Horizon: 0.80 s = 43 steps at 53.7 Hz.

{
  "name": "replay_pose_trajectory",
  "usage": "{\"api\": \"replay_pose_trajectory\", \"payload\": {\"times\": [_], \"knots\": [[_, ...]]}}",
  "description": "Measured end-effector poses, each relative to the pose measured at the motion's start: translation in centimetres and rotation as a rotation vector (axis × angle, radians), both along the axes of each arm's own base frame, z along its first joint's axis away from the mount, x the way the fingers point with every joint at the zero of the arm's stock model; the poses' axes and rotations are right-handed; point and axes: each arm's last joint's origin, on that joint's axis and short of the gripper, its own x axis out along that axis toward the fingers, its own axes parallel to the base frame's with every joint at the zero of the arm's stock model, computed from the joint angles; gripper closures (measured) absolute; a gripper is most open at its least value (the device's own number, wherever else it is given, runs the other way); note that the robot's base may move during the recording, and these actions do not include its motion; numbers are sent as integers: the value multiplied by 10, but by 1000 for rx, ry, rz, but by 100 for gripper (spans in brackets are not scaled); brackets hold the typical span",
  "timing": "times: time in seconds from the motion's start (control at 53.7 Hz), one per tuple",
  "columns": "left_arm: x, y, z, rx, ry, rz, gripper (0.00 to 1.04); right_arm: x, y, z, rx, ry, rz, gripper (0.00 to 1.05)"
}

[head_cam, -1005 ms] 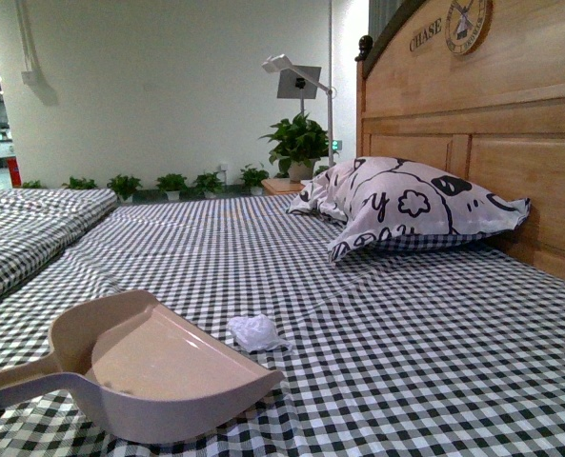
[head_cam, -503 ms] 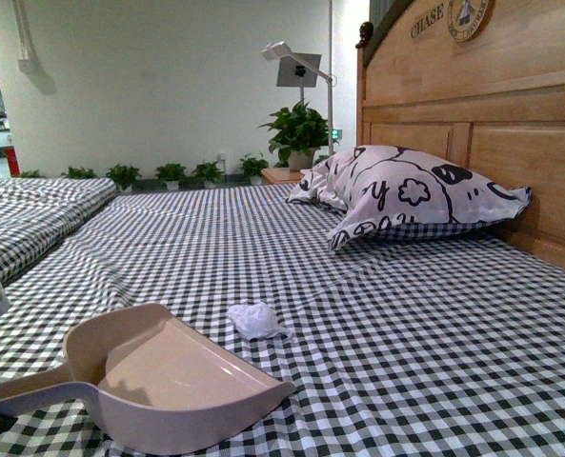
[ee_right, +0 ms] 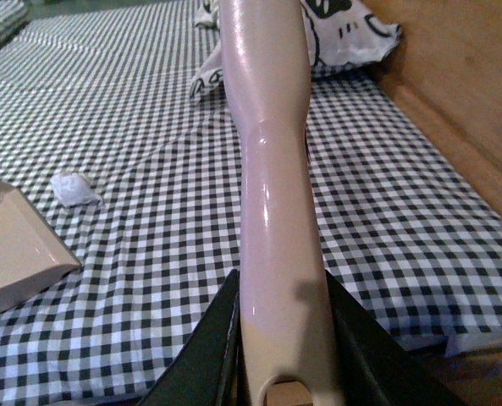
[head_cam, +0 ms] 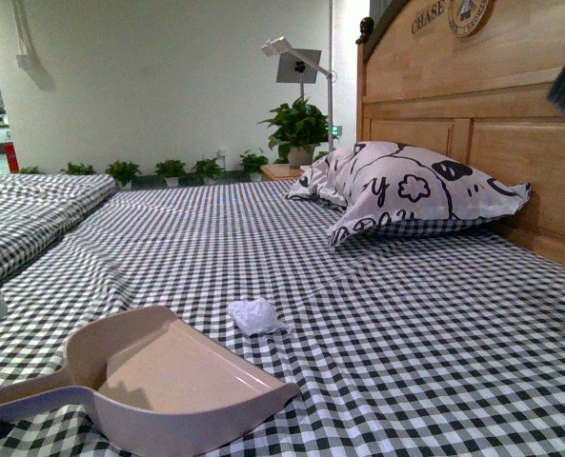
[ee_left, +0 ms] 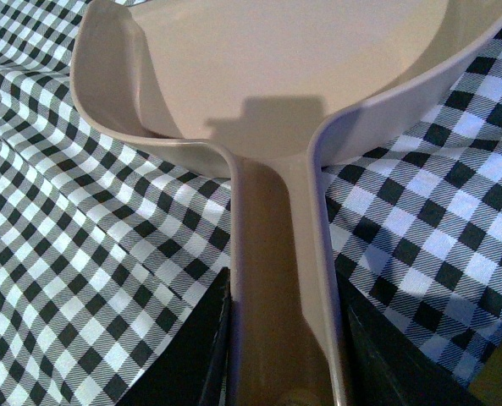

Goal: Clean up trash

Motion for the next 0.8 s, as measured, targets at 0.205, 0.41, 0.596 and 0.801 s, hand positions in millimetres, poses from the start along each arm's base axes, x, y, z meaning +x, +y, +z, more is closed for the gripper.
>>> {"api": "replay_pose_trajectory", "payload": {"times": [0.205, 0.41, 0.596, 0.801], "knots": [[0, 0, 0, 0, 0, 0, 76, 102, 19, 1, -47, 50, 86, 83], [0, 0, 0, 0, 0, 0, 76, 184, 60, -28, -158, 158, 87, 83], [0, 0, 0, 0, 0, -1, 76, 218, 99, -64, -261, 211, 82, 83], [0, 0, 0, 0, -1, -1, 76, 235, 124, -92, -308, 218, 50, 83]]}}
